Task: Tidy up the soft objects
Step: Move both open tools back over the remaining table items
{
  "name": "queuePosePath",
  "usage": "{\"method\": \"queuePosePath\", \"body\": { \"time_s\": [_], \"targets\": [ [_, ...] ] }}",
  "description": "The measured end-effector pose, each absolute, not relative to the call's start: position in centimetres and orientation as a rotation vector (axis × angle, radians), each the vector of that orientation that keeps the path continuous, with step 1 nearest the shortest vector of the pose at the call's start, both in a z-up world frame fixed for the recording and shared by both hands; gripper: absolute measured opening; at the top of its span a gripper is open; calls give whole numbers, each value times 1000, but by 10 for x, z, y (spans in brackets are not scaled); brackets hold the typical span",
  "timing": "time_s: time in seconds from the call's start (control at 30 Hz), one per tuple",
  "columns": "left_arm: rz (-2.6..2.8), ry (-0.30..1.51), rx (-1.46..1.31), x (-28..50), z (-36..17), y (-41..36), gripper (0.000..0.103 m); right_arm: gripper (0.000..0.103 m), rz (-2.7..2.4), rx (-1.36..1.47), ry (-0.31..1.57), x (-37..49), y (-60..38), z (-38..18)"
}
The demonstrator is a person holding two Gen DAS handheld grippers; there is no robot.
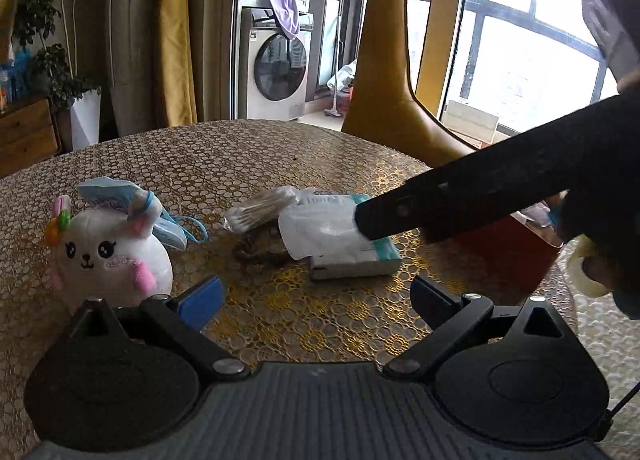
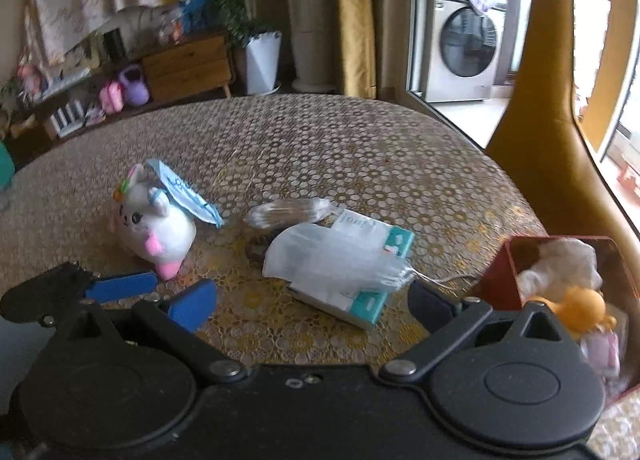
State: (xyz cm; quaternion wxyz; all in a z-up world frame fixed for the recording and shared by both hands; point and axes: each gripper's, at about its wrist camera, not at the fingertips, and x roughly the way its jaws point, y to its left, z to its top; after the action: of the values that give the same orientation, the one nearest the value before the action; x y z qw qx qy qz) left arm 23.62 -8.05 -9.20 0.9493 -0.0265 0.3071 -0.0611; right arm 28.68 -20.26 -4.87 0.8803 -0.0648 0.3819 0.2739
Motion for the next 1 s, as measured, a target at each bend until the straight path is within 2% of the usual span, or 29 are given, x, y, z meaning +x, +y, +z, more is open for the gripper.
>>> {"method": "queuePosePath", "body": {
  "time_s": [0.43,0.73,1.0],
  "targets": [
    [-133,604,-79,243,-91,-63,101,102,603,-152,855,329,-177,-83],
    [-134,610,-83,239,-57,-12,101,102,596,-177,875,347,-174,-97],
    [-66,775,-237,301,-30,55,100,102,608,-217,849,346,-166,-99]
  ]
}}
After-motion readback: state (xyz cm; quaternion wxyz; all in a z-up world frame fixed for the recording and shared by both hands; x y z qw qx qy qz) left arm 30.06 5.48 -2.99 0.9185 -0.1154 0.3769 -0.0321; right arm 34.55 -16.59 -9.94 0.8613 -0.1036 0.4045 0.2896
